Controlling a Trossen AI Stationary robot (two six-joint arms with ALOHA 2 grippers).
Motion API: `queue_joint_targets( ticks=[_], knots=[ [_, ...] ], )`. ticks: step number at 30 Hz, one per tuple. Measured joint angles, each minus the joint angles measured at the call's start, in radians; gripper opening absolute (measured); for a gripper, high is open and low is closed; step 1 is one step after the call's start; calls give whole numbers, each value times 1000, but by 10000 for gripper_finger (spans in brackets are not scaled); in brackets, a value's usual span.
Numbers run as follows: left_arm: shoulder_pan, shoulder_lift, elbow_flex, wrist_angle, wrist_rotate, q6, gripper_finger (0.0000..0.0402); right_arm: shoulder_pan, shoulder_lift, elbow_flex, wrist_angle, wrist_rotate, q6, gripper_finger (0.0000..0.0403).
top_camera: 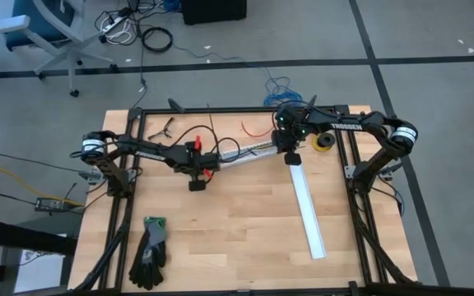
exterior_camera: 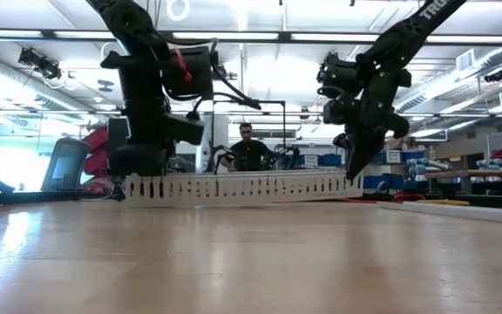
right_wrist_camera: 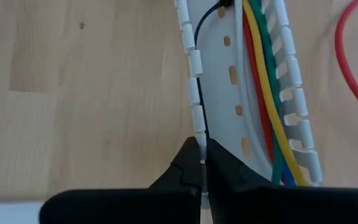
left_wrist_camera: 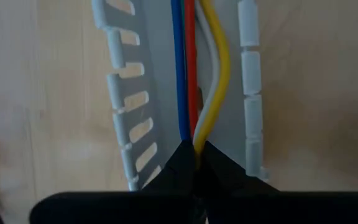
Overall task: Ziptie cables
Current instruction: Put the cable wires into the white cable duct
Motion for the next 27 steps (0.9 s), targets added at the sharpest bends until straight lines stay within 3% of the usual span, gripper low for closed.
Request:
queue_joint_targets(
  ticks=[4, 8, 13, 27],
  knots=[
    [21, 1, -1, 75, 31, 16, 31, -17, 1, 1, -35, -5, 9, 0],
    [47, 0, -6, 165, 151, 15, 36, -20, 2, 6, -17, -70, 24, 0],
    [59, 1, -11, 171, 163, 9, 33, -13, 2, 5, -16, -69, 28, 0],
    [49, -29, -12, -45, 126, -65, 33, -13, 2, 5, -18, -61, 32, 0]
  ],
)
